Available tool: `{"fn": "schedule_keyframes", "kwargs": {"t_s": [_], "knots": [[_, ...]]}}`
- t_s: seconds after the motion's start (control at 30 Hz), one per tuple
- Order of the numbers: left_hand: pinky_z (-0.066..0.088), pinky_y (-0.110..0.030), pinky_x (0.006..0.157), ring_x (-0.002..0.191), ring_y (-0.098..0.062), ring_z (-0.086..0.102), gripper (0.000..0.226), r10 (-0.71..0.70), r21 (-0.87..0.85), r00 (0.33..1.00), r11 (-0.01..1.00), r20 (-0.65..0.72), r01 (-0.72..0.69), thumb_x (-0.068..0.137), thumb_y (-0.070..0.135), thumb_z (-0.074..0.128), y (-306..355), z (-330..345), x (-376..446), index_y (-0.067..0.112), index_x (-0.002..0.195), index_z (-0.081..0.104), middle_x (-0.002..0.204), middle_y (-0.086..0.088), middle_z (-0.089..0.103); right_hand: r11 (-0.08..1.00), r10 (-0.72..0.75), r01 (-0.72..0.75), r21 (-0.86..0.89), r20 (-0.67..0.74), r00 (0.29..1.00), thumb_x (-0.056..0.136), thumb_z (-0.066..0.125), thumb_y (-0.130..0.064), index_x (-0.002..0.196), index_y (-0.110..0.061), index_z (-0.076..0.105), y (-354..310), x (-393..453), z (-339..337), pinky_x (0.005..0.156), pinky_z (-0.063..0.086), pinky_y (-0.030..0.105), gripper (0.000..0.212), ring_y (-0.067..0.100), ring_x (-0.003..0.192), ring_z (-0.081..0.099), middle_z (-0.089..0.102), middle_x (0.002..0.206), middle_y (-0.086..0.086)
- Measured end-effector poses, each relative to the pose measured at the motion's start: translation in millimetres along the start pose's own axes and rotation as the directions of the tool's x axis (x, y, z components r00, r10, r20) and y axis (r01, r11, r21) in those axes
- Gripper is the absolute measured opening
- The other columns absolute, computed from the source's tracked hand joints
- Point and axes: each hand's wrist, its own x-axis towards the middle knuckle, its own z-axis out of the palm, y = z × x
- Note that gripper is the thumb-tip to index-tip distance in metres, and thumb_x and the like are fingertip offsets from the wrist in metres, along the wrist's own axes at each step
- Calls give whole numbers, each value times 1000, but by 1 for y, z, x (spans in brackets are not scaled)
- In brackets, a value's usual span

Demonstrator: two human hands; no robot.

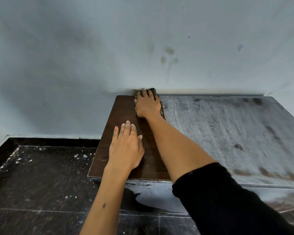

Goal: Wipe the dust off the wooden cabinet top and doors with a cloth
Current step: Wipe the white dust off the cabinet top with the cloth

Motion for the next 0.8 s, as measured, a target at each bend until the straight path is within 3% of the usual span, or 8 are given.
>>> {"fn": "schedule_keyframes", "kwargs": {"t_s": [0.13, 0.3, 0.47, 0.53, 0.8], "knots": [[1, -36, 117, 146, -20, 9, 53, 11, -14, 1000, 1000, 26, -10, 101, 31, 22, 4, 1, 1, 7, 148, 16, 157, -10, 13, 998, 65, -64, 18, -26, 998, 102, 25, -30, 150, -20, 17, 27, 0, -7, 116, 8, 47, 50, 21, 146, 0, 3, 159, 1], [1, -36, 117, 145, -20, 9, 53, 33, -36, 999, 999, 21, -32, 101, 32, 23, 8, 1, 0, 8, 148, 17, 157, -9, 14, 979, 201, -200, 25, -42, 979, 99, 34, -28, 151, -16, 14, 25, -2, -10, 116, 4, 49, 57, 26, 146, -3, 0, 159, 6], [0, -37, 117, 146, -20, 9, 54, 41, -56, 999, 998, 24, -39, 101, 32, 23, 14, 1, 3, 7, 149, 16, 157, -10, 13, 1000, -19, 19, -6, -43, 999, 102, 28, -29, 151, -21, 18, -7, -2, 4, 116, 4, 47, 50, 23, 146, 0, 2, 160, 2], [0, -37, 117, 145, -21, 9, 54, 40, -58, 999, 998, 26, -38, 101, 31, 24, 17, 2, 5, 7, 148, 16, 157, -11, 14, 999, -42, 41, -12, -40, 998, 102, 27, -30, 150, -24, 19, -3, -1, 5, 116, 6, 46, 49, 21, 146, 1, 2, 160, -1], [1, -36, 117, 145, -20, 11, 53, 56, -48, 998, 997, 33, -54, 101, 31, 23, 20, 4, 4, 7, 148, 17, 157, -10, 16, 986, 166, -164, 30, -68, 984, 102, 26, -30, 151, -21, 16, 41, 0, -8, 116, 6, 47, 51, 21, 146, -2, 3, 159, 1]]}}
